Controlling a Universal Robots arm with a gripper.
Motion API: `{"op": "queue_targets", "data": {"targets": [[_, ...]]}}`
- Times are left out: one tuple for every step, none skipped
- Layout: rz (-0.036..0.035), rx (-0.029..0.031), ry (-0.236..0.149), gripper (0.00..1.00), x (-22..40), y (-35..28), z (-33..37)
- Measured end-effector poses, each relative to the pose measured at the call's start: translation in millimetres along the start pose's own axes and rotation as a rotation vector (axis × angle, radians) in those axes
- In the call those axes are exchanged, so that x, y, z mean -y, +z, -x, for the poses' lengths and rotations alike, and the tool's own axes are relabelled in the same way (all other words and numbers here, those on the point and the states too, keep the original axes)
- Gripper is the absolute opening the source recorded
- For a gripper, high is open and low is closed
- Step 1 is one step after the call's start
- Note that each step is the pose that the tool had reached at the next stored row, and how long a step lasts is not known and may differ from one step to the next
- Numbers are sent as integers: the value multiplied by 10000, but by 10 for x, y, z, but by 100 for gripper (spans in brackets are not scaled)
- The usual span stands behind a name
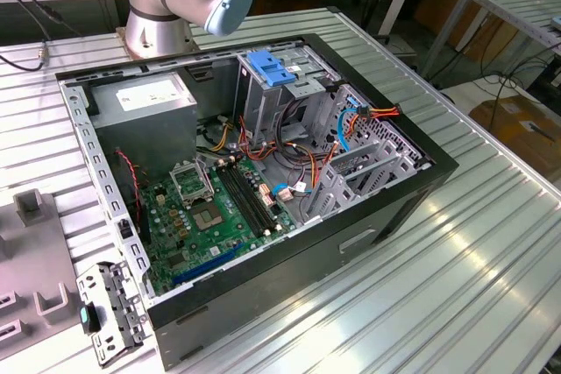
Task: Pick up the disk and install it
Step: 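Pick up the disk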
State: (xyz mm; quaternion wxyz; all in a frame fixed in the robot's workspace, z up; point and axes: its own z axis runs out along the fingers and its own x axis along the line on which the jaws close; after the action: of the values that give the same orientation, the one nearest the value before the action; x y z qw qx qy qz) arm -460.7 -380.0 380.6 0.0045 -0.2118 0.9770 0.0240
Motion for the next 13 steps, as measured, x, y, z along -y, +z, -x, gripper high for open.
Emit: {"op": "queue_targets", "data": {"targets": [[3,-9,-174,11,0,0,0],[8,-20,-441,11,0,0,0],[12,-29,-630,11,0,0,0],[16,-39,-837,11,0,0,0],[19,-47,-1029,11,0,0,0],[23,-55,-1213,11,0,0,0],[26,-63,-1410,11,0,0,0],[29,-70,-1583,11,0,1,0],[32,-77,-1763,11,0,2,0],[39,-93,-2161,11,0,3,0],[43,-106,-2486,11,0,5,0],[49,-118,-2786,11,0,5,0],[52,-127,-2978,11,0,6,0]]}}
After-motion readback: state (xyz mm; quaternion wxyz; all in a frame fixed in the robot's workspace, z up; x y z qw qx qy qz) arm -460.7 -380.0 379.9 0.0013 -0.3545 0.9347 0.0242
